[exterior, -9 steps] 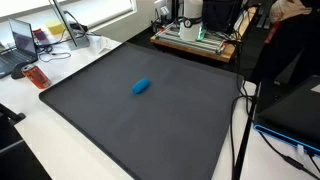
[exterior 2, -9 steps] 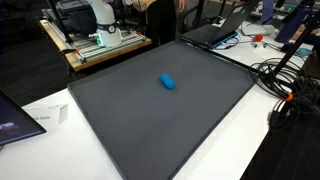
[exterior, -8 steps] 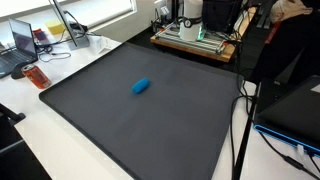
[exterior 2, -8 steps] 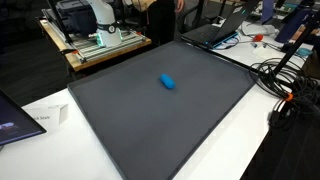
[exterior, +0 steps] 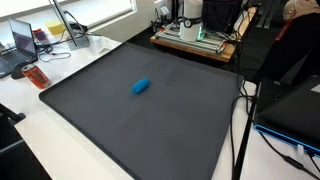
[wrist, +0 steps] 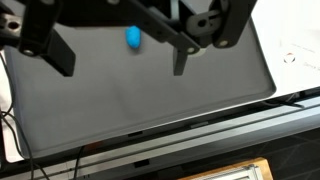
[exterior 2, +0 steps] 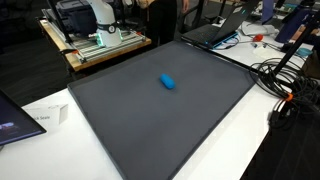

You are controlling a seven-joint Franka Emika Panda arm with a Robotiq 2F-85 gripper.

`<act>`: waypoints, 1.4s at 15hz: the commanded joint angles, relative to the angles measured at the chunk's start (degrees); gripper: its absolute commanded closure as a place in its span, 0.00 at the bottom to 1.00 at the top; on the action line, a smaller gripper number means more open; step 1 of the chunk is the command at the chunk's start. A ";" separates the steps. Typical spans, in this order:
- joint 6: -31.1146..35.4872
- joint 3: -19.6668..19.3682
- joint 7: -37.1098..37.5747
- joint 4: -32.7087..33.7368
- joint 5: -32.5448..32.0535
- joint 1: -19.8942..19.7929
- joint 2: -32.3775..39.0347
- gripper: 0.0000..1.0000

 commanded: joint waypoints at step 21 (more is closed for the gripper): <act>6.99 4.08 30.24 30.69 -18.82 10.36 44.78 0.00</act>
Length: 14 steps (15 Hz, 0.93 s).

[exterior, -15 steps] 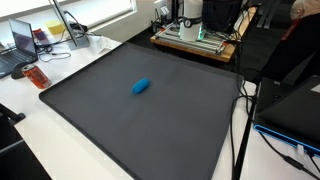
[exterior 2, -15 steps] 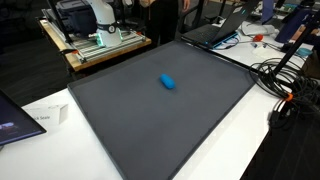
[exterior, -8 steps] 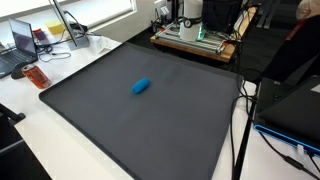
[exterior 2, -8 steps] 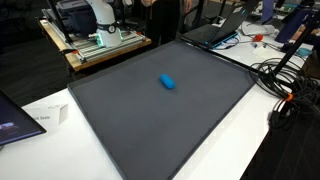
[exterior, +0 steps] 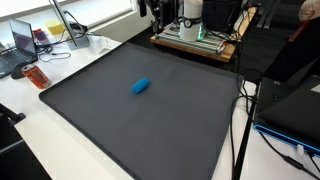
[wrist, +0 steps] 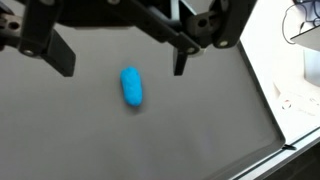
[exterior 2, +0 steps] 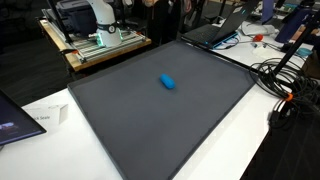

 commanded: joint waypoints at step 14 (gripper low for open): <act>-8.43 -8.36 17.80 24.21 -3.61 9.92 22.77 0.00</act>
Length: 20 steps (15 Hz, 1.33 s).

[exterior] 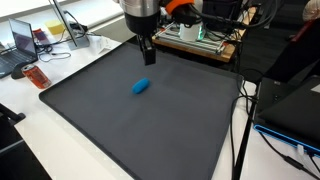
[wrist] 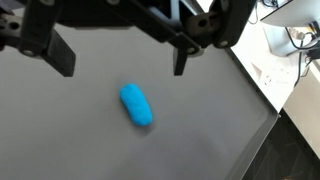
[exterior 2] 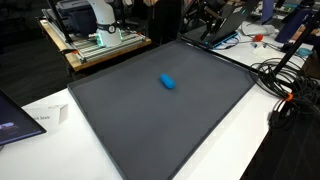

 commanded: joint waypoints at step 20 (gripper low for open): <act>-1.08 -3.84 17.89 10.03 0.28 2.70 15.13 0.00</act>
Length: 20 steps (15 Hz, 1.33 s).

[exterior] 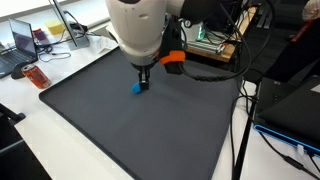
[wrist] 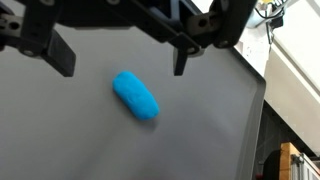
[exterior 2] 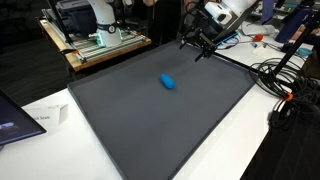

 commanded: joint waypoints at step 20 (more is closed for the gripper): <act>-7.66 -0.09 -9.63 13.67 8.90 -4.77 6.56 0.00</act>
